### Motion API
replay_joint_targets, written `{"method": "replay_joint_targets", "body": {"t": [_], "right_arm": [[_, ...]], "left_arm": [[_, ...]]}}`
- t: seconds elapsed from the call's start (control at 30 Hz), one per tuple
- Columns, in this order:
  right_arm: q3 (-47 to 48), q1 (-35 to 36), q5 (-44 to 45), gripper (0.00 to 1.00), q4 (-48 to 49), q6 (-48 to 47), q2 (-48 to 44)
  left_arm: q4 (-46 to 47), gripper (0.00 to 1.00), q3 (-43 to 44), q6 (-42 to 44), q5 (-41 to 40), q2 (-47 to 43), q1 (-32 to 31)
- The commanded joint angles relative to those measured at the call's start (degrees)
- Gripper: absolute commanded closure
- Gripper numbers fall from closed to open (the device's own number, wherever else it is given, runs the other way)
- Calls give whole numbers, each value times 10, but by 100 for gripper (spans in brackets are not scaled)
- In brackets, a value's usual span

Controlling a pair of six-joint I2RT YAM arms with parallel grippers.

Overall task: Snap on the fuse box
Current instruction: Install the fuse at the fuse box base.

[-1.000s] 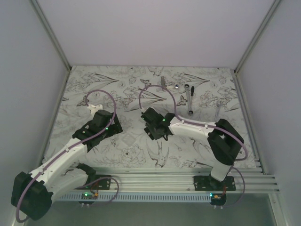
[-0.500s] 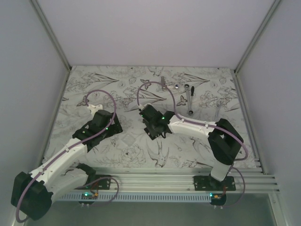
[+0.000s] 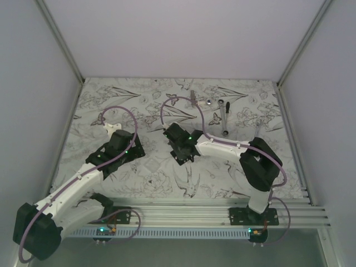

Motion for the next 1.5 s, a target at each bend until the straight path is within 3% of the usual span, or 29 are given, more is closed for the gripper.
{"method": "replay_joint_targets", "body": {"t": [0.0, 0.2, 0.4, 0.73, 1.03, 1.47], "right_arm": [[24, -3, -4, 82, 4, -8, 15], [28, -3, -7, 87, 5, -9, 23], [38, -3, -7, 100, -12, -7, 38], [94, -3, -6, 100, -111, -4, 114], [107, -21, -29, 100, -143, 28, 170], [58, -21, -59, 100, -159, 45, 147]], "left_arm": [[-17, 0, 1, 0, 5, 1, 3], [-17, 0, 1, 0, 5, 1, 3], [-17, 0, 1, 0, 5, 1, 3], [-17, 0, 0, -2, 1, -4, 3], [-22, 1, -19, -14, -31, -43, 3], [-22, 0, -18, -15, -28, -40, 3]]}}
